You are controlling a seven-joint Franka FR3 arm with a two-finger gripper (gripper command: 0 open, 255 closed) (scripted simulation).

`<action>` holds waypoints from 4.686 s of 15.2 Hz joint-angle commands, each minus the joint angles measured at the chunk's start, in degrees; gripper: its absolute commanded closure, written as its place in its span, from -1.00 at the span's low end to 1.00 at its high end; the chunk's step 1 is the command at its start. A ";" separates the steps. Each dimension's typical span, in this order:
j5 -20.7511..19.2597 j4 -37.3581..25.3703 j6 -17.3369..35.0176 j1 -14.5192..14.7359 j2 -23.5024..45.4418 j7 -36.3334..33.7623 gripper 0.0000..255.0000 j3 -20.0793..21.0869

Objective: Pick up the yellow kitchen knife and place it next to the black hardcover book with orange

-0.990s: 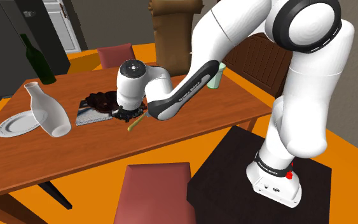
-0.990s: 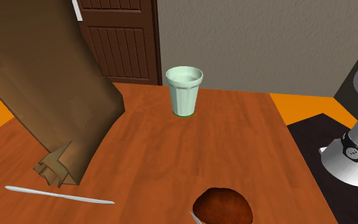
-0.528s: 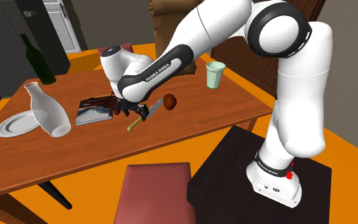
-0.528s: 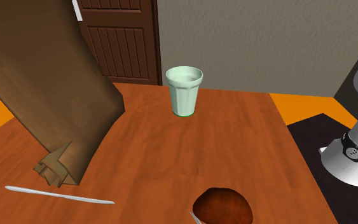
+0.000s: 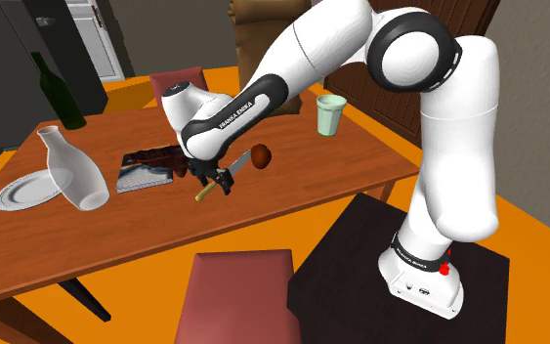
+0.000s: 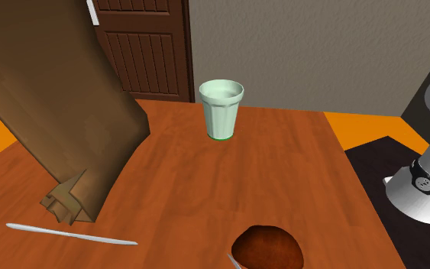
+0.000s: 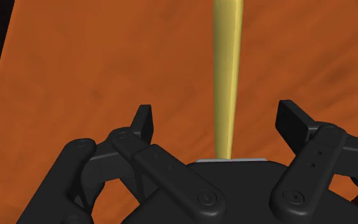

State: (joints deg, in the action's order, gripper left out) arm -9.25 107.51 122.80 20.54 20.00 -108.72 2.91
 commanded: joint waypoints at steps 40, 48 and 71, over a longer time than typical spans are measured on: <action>1.36 -8.19 -14.51 -0.07 -6.44 2.11 1.00 0.35; 0.47 -27.27 -21.77 5.79 6.35 -5.16 1.00 2.87; -0.94 -42.26 -20.73 11.13 23.03 -10.70 1.00 3.53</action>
State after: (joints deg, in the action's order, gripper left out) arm -10.16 64.61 101.24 31.75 42.89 -119.43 6.45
